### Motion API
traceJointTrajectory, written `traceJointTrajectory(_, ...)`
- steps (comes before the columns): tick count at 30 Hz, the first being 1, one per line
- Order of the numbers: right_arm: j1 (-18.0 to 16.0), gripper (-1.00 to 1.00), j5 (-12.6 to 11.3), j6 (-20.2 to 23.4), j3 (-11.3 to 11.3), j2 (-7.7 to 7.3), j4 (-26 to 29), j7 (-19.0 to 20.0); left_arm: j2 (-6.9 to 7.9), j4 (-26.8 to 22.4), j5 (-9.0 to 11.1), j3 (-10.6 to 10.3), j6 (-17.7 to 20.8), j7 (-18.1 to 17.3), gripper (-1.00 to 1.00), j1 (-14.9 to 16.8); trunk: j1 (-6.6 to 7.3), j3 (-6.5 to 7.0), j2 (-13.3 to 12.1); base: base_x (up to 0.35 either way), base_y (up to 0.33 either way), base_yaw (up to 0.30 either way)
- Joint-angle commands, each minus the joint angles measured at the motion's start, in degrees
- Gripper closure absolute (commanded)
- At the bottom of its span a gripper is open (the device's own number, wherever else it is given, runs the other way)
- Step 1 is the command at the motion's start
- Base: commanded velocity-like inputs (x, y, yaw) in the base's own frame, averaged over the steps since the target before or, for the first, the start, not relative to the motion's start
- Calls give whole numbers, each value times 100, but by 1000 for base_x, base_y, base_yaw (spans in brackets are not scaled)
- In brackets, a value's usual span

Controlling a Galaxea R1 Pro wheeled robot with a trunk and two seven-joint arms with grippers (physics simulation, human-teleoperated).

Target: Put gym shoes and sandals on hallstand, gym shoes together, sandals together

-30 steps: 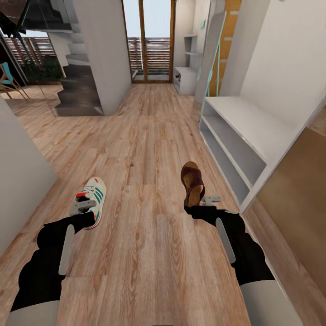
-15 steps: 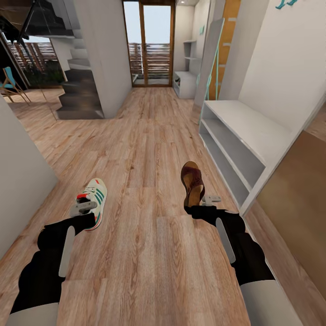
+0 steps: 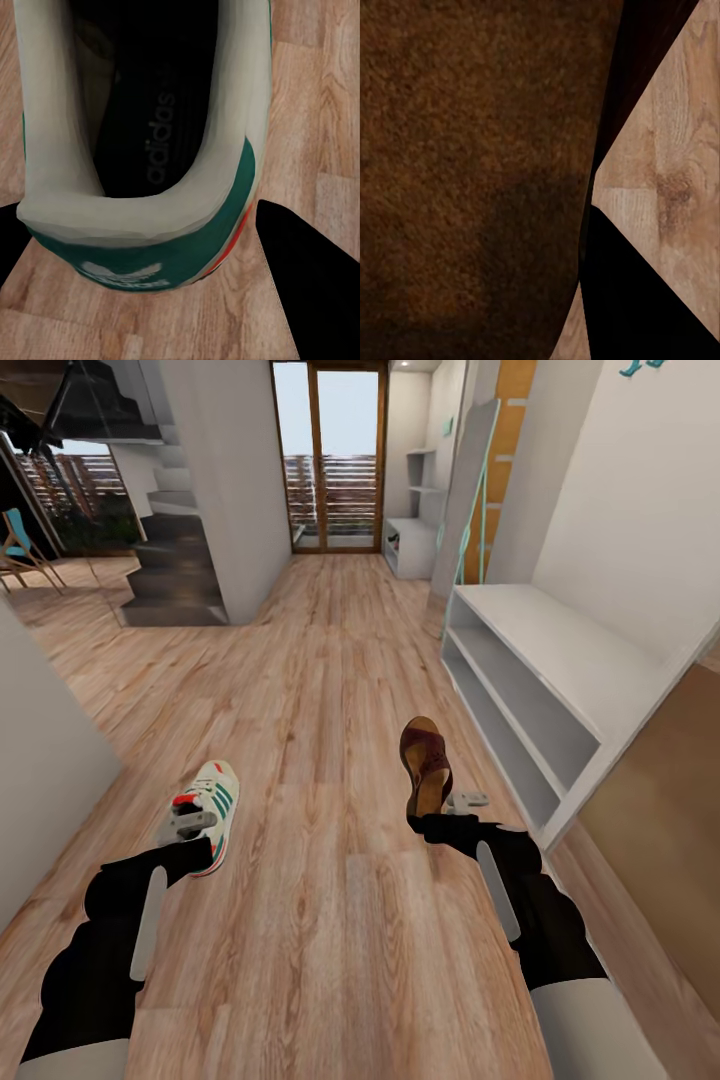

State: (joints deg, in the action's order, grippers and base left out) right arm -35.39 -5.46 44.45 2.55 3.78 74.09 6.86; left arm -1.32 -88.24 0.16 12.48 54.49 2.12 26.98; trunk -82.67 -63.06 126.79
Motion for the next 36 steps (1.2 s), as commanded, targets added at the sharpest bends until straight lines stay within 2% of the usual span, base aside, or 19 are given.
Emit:
traceJointTrajectory(1, 0, 100, -21, 2, 0, 0, 0, -22, 0, 0, -7, -3, 0, -1, 100, 0, 0, -5, 0, 332, 0, 87)
traceJointTrajectory(10, 2, 100, -33, 2, 0, 0, -16, -6, 8, 0, -10, -9, 0, 6, 100, -8, 0, -33, 0, 334, 0, 65)
traceJointTrajectory(18, 0, 100, -32, -7, 0, -17, -360, -2, 7, 13, -18, -9, 0, 4, 100, -9, 0, -34, 0, 335, 0, 3)
traceJointTrajectory(36, 1, 100, -41, 2, 0, -9, -394, -2, 9, 9, -7, -27, 0, 7, 100, -9, 0, -34, 0, 336, 0, 0)
